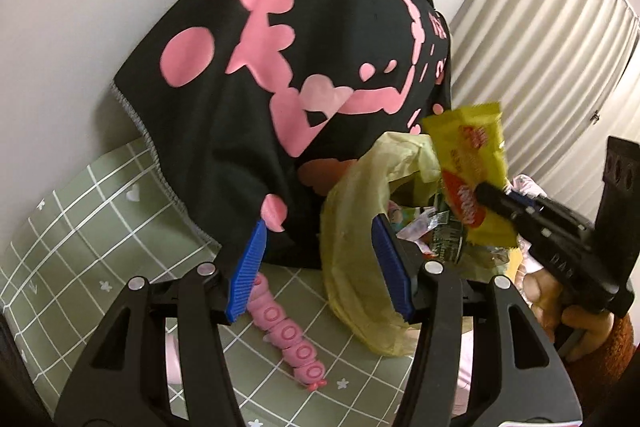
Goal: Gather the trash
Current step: 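Release candy bag from left tool while right tool lowers wafer bar into bag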
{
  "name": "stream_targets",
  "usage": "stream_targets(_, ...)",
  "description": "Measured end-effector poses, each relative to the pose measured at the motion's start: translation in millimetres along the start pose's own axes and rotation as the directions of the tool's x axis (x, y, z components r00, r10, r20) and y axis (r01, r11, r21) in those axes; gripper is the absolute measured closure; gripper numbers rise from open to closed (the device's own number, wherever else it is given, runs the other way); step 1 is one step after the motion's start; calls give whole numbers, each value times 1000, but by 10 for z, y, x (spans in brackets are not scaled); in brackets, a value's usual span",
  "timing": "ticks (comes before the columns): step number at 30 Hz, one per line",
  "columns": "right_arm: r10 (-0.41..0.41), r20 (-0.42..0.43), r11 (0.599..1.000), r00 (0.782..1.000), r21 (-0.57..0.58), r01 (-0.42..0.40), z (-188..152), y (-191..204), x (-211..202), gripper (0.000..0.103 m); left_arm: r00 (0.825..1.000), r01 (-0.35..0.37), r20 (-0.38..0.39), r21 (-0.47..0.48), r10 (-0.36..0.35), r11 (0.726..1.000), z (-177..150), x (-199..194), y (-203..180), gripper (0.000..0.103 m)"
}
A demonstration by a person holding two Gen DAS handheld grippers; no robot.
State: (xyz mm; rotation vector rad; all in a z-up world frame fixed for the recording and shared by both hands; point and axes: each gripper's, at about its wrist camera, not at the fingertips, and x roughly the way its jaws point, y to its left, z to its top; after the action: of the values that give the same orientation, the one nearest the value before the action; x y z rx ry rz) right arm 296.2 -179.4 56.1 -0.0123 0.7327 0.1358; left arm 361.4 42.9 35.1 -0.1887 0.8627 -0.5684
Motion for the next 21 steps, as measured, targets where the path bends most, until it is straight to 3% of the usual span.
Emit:
stream_targets(11,-67,-138,996,988,49,74,-278,-302,448,91,1000,-21,-11,-38,21,999,-102,-8,154,51)
stream_targets(21,-65,-200,998,978,-15,63,-308,-79,585,91,999,6,-45,-61,-9,998,-175,56,230,51)
